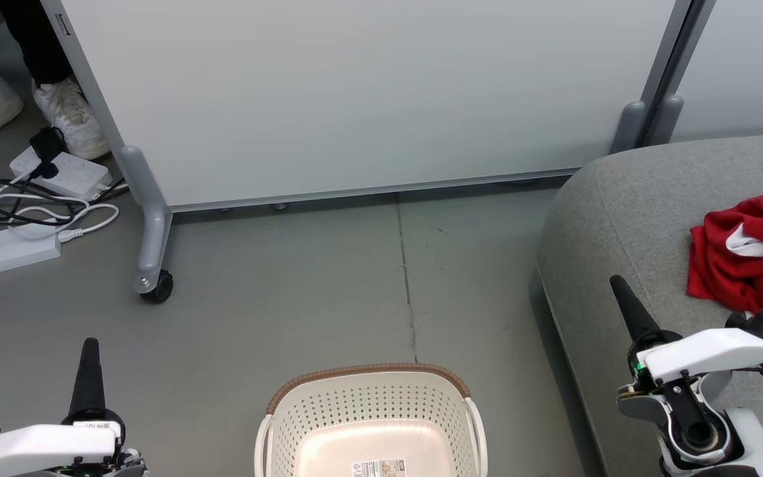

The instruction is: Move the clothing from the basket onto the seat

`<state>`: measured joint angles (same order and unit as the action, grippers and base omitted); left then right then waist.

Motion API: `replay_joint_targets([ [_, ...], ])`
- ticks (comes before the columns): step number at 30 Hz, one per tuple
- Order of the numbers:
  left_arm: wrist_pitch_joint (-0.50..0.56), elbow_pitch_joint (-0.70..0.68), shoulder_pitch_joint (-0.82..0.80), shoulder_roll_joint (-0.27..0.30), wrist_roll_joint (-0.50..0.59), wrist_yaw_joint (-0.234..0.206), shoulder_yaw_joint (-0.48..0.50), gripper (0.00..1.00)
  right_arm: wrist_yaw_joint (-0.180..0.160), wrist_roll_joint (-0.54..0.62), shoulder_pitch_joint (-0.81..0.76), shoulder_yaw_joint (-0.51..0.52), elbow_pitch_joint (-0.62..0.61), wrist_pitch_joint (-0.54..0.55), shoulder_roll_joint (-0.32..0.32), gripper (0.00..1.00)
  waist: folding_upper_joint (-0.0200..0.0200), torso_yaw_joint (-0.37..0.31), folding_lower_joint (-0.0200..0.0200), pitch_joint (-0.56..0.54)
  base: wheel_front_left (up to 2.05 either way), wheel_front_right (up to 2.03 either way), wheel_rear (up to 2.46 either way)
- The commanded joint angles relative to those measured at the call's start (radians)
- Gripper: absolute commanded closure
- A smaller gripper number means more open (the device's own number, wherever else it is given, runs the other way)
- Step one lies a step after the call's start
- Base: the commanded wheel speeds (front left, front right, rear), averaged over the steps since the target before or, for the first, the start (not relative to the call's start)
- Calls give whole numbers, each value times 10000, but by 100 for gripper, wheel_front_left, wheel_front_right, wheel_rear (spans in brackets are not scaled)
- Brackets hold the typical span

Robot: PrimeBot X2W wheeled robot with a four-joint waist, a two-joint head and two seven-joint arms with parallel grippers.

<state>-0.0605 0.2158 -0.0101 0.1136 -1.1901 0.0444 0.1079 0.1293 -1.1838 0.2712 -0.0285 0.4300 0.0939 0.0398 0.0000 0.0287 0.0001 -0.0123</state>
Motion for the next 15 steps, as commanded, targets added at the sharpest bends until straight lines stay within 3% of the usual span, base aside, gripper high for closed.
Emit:
replay_joint_targets([
  [1, 70, -52, -326, 33, -231, 114, 135, 100, 19, -265, 303, 10, -4, 58, 91, 100, 0, -6, 0, 5, 0, 0, 0],
  [15, 335, 43, -555, -156, -1372, 341, 544, 100, 20, -1575, 806, -44, 499, 244, 110, 100, 0, -69, 0, 58, 0, 0, 0],
])
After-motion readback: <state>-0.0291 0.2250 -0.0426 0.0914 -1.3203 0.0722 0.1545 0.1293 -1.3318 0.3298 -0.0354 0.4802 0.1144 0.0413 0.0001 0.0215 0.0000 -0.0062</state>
